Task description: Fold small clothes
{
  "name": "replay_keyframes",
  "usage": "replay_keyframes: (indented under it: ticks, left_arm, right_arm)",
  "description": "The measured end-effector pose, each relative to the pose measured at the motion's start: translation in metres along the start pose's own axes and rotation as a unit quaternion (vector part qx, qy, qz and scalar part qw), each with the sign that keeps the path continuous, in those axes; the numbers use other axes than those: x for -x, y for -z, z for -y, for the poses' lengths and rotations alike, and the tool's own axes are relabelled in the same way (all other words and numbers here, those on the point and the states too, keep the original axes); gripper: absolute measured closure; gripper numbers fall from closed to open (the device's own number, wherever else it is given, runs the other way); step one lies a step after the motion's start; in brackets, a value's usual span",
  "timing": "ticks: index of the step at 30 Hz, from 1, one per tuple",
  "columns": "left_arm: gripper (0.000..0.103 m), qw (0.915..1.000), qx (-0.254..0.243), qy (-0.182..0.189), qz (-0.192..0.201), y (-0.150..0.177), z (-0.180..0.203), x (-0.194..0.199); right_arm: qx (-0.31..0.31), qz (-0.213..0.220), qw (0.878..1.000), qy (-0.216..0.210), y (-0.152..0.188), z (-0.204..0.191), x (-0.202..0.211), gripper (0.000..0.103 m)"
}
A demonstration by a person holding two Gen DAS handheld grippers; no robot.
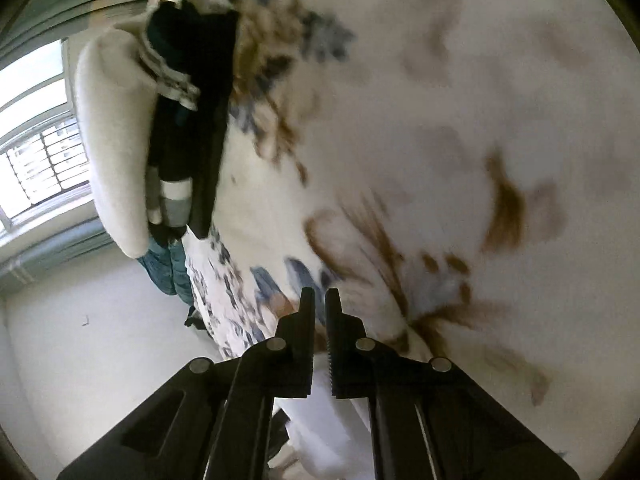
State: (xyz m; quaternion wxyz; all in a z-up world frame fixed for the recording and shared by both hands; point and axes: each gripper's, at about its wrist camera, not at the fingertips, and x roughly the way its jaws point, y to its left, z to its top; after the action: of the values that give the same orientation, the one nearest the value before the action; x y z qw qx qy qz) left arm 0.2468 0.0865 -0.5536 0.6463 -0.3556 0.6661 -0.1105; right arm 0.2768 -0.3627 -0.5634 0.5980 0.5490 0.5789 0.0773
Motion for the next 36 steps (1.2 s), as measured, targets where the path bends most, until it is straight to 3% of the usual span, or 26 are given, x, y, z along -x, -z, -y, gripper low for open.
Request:
replay_keyframes:
  ticks: [2, 3, 4, 5, 6, 11, 13, 14, 17, 18, 19, 20, 21, 23, 26, 29, 31, 32, 34, 35, 36]
  left_arm:
    - [0.062, 1.0, -0.001, 0.001, 0.001, -0.001, -0.001, 0.002]
    - [0.065, 1.0, -0.006, 0.003, 0.005, -0.001, 0.0, 0.004]
    - [0.076, 0.9998, -0.013, 0.002, 0.011, 0.001, -0.003, 0.011]
    - [0.089, 0.9996, -0.02, 0.006, 0.017, 0.002, -0.007, 0.019]
    - [0.1, 0.9994, -0.027, 0.009, 0.018, 0.003, -0.006, 0.022]
    - [0.096, 0.9989, -0.033, 0.029, 0.013, 0.0, -0.003, 0.028]
    - [0.069, 0.9988, -0.035, 0.035, -0.002, 0.01, -0.003, 0.035]
    - [0.062, 0.9985, -0.036, 0.04, -0.004, 0.014, -0.003, 0.037]
    - [0.058, 0.9982, -0.038, 0.043, -0.014, 0.043, -0.01, 0.044]
    - [0.062, 0.9984, -0.043, 0.033, -0.019, 0.049, -0.009, 0.041]
    - [0.08, 0.9983, -0.049, 0.022, -0.02, 0.057, -0.011, 0.039]
    - [0.099, 0.9982, -0.05, 0.024, -0.022, 0.062, -0.012, 0.036]
    - [0.101, 0.9985, -0.043, 0.019, -0.027, 0.066, -0.016, 0.031]
    - [0.101, 0.9991, -0.029, 0.027, -0.016, 0.065, -0.02, 0.03]
    - [0.101, 0.9994, -0.008, 0.032, 0.003, 0.059, -0.027, 0.031]
    - [0.101, 0.9996, -0.016, 0.021, -0.002, 0.058, -0.031, 0.026]
    - [0.092, 0.9992, -0.01, 0.035, -0.015, 0.057, -0.032, 0.027]
    - [0.083, 0.9991, -0.009, 0.039, -0.015, 0.056, -0.033, 0.03]
    - [0.041, 0.9981, -0.014, 0.06, -0.004, 0.051, -0.034, 0.034]
    - [0.039, 0.9973, -0.011, 0.072, 0.001, 0.049, -0.036, 0.036]
    - [0.04, 0.9963, -0.006, 0.086, 0.001, 0.045, -0.039, 0.033]
  right_arm:
    - [0.021, -0.015, 0.999, 0.025, 0.0, -0.011, 0.001, 0.091]
    - [0.038, -0.021, 0.998, 0.05, 0.002, -0.017, 0.004, 0.072]
    - [0.049, -0.023, 0.997, 0.059, 0.005, -0.02, 0.008, 0.059]
    - [0.06, -0.023, 0.996, 0.068, 0.01, -0.021, 0.014, 0.037]
    - [0.068, -0.023, 0.994, 0.079, 0.015, -0.021, 0.017, 0.031]
    - [0.099, -0.064, 0.986, 0.115, 0.053, -0.005, 0.033, 0.031]
    - [0.1, -0.092, 0.983, 0.12, 0.076, 0.004, 0.034, 0.031]
    - [0.101, -0.103, 0.982, 0.122, 0.085, 0.007, 0.032, 0.031]
    - [0.106, -0.135, 0.975, 0.139, 0.12, 0.019, 0.029, 0.031]
    - [0.106, -0.14, 0.975, 0.139, 0.128, 0.023, 0.027, 0.031]
    - [0.105, -0.145, 0.974, 0.138, 0.136, 0.026, 0.025, 0.031]
    - [0.103, -0.145, 0.975, 0.134, 0.143, 0.03, 0.025, 0.04]
    - [0.103, -0.14, 0.976, 0.131, 0.148, 0.033, 0.024, 0.064]
    - [0.091, -0.129, 0.978, 0.134, 0.154, 0.041, 0.023, 0.088]
    - [0.089, -0.107, 0.982, 0.131, 0.158, 0.044, 0.029, 0.098]
    - [0.098, -0.107, 0.976, 0.16, 0.156, 0.049, 0.031, 0.099]
    - [0.105, -0.124, 0.973, 0.165, 0.152, 0.047, 0.028, 0.097]
    - [0.102, -0.132, 0.973, 0.16, 0.148, 0.046, 0.028, 0.095]
    - [0.106, -0.129, 0.974, 0.152, 0.14, 0.039, 0.025, 0.073]
    - [0.111, -0.123, 0.975, 0.147, 0.134, 0.038, 0.028, 0.045]
    - [0.112, -0.121, 0.978, 0.131, 0.128, 0.041, 0.027, 0.03]
